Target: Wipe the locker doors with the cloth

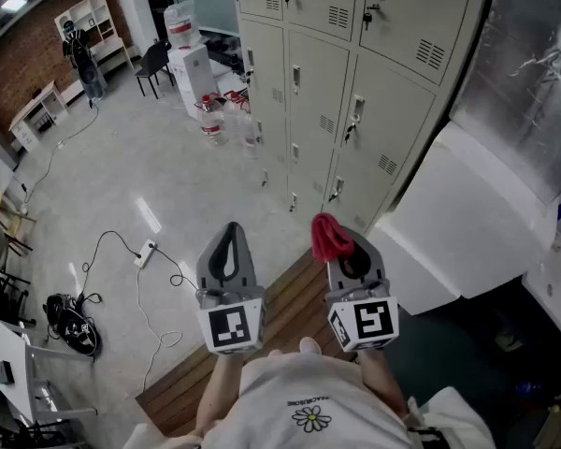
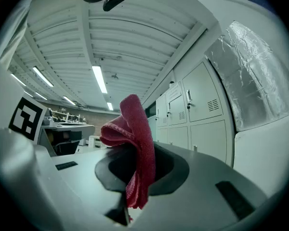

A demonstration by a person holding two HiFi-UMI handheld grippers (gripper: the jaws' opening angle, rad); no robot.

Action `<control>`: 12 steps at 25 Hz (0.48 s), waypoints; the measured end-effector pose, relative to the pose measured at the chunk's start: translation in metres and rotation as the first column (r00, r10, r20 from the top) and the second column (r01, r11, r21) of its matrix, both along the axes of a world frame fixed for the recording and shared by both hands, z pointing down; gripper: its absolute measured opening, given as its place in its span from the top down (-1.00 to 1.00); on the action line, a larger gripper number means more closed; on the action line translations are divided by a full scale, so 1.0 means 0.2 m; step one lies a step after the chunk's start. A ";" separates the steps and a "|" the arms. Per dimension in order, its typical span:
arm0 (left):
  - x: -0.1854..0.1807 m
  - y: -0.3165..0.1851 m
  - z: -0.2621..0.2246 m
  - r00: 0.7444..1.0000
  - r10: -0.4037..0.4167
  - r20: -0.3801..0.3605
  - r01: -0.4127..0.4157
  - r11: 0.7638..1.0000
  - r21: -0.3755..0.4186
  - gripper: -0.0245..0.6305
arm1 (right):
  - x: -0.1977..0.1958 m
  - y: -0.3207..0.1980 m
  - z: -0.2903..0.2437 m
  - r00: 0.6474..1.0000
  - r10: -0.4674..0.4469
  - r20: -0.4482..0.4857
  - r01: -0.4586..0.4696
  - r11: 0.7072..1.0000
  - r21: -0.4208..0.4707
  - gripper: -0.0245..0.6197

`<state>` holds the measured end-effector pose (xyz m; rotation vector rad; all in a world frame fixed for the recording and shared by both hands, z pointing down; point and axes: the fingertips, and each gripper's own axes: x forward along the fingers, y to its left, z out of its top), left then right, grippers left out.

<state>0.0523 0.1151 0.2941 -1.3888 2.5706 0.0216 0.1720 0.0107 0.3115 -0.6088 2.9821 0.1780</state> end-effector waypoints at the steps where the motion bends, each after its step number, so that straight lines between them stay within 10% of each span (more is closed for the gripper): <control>1: 0.00 -0.01 0.00 1.000 -0.001 0.000 0.001 1.000 -0.001 0.87 | 0.00 -0.01 0.00 1.000 -0.002 0.000 0.002 1.000 0.001 0.84; 12: -0.01 -0.12 -0.01 1.000 -0.015 0.014 0.015 1.000 0.002 0.87 | -0.02 -0.11 0.00 0.999 -0.035 0.006 0.035 0.999 0.008 0.84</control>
